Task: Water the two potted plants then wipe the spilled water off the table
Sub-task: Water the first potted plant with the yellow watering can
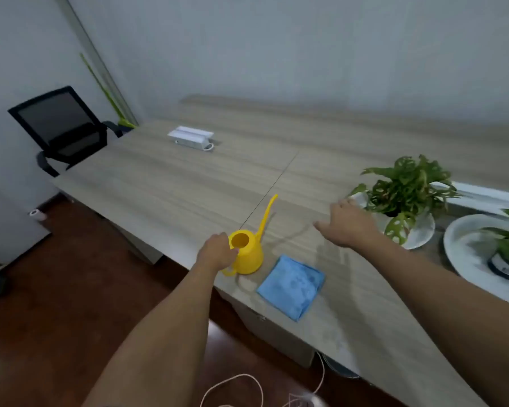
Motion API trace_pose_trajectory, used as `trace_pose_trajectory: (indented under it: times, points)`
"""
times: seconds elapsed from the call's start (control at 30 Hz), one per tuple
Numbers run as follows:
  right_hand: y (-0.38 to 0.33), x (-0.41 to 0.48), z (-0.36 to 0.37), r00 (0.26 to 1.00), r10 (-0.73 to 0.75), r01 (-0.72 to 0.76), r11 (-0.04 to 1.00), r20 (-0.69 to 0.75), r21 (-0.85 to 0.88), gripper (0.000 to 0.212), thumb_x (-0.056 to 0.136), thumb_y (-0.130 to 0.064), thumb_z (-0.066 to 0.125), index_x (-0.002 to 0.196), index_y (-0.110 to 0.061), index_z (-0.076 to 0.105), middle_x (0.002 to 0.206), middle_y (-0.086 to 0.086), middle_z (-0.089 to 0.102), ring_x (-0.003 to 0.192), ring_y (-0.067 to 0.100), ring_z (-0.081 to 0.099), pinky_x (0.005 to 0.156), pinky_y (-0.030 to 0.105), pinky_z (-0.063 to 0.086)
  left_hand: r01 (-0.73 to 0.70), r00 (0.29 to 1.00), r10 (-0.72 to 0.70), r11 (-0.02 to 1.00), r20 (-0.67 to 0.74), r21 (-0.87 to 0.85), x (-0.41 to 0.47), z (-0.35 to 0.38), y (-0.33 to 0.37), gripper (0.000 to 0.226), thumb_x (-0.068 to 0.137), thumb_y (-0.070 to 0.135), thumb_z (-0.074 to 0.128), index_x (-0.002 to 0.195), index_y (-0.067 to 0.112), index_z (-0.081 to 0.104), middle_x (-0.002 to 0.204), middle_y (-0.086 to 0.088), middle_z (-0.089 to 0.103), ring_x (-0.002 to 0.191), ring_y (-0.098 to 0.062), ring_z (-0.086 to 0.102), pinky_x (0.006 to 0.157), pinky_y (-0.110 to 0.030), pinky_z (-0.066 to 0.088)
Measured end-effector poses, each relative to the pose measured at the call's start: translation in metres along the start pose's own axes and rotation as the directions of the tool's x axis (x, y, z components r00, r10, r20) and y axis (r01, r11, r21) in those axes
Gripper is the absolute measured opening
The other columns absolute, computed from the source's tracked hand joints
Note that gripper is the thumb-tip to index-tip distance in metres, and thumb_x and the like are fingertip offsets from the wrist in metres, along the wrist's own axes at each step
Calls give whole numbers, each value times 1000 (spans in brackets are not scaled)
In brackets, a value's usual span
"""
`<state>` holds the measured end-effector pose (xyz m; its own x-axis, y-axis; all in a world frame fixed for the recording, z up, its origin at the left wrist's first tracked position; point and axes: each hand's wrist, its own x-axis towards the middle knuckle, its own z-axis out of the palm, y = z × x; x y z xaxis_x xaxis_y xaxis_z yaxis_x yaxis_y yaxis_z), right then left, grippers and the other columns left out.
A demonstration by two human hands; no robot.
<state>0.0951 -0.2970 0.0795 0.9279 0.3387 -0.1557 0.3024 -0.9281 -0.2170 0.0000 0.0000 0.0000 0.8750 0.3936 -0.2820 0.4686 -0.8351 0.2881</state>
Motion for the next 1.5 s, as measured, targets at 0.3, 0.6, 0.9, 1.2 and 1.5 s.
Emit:
trace_pose_trajectory:
  times: [0.3, 0.6, 0.9, 1.2, 1.5]
  points:
    - [14, 10, 63, 994, 46, -45, 999, 103, -19, 61, 95, -54, 44, 137, -10, 45, 148, 11, 42, 140, 27, 30, 106, 45, 33, -3, 996, 19, 980, 82, -197, 16, 42, -40, 23, 92, 25, 59, 76, 9, 53, 82, -9, 56, 85, -28, 54, 69, -32, 37]
    - [63, -12, 84, 973, 98, -107, 994, 207, 31, 55, 98, -43, 48, 144, -13, 40, 148, 10, 44, 135, 27, 40, 106, 39, 37, -54, 986, -73, 715, -151, -697, -1, 74, -28, 47, 88, 43, 59, 62, 5, 50, 61, -3, 47, 61, -14, 43, 59, -32, 33]
    - [105, -35, 102, 965, 137, -150, 988, 223, 42, 56, 101, -43, 40, 148, -13, 34, 156, 7, 32, 145, 25, 25, 112, 42, 29, -35, 871, -400, 529, -286, -848, 8, 86, 0, 37, 95, 24, 60, 66, 3, 53, 63, -10, 47, 67, -21, 45, 64, -36, 38]
    - [170, -53, 122, 939, 332, -339, 937, 85, 88, 54, 102, -43, 34, 147, -14, 32, 162, 8, 19, 150, 26, 12, 117, 45, 19, -282, 850, -267, 497, -454, -821, 13, 33, 33, 57, 89, 35, 65, 64, -11, 44, 61, -16, 41, 61, -26, 38, 57, -41, 36]
    - [203, -52, 140, 929, 355, -365, 925, 103, 107, 59, 100, -47, 30, 149, -14, 25, 164, 10, 10, 151, 29, 4, 118, 50, 15, -394, 884, -121, 325, -451, -860, 10, 6, 103, 45, 89, 24, 65, 46, 22, 53, 44, 12, 42, 48, -12, 39, 52, -31, 33]
